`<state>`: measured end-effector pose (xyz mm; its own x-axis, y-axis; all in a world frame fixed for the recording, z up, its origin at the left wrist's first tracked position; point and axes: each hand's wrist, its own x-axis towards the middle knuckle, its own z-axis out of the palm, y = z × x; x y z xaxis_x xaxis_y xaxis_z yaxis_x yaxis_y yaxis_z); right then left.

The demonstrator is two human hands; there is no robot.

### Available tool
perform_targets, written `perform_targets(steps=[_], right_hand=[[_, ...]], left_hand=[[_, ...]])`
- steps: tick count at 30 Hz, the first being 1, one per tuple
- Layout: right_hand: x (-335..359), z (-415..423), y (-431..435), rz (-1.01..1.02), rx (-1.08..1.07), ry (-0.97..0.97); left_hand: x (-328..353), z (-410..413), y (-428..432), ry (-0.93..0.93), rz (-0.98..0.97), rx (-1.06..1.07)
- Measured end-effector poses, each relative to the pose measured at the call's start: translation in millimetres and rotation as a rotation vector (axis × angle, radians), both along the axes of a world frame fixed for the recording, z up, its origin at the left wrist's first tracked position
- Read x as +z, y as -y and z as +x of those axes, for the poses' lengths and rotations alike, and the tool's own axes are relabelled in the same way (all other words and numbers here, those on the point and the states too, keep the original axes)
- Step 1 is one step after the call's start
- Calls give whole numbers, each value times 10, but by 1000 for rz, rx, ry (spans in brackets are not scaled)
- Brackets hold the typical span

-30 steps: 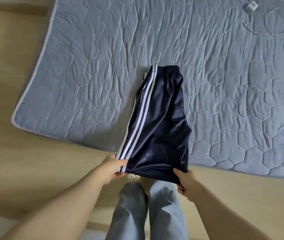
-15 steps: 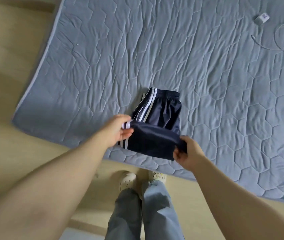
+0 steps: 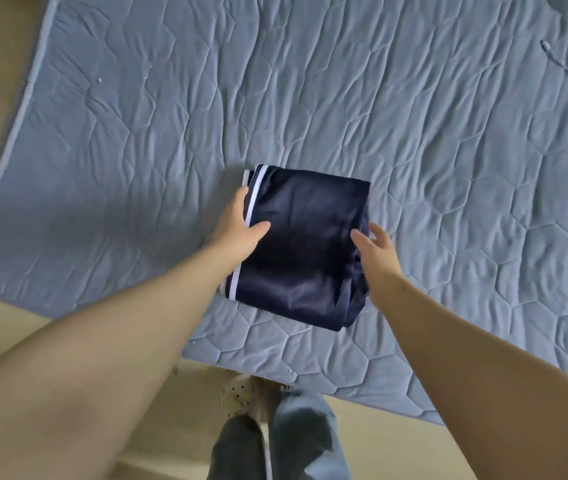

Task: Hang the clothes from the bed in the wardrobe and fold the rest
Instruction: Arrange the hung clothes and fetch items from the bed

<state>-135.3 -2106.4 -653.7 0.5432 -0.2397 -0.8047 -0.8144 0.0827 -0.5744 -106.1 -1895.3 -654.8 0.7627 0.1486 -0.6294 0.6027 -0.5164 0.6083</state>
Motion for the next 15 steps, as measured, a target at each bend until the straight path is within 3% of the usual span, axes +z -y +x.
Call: perform_targets(steps=[3,6,11,15], right_hand=[[-257,-162,-31,-172,155,-145],[-437,-249,-60,-234,224,-190],[-562,-341,-33,-265,163,-144],[-681,-451,12,-316,229,-254]], left_hand=[[-236,-188,-52,-85,288,119],[-424,-354,-83,-238,254,184],[-443,-345,-97,12,220,15],[-546,-288,-103,-96,293,-78]])
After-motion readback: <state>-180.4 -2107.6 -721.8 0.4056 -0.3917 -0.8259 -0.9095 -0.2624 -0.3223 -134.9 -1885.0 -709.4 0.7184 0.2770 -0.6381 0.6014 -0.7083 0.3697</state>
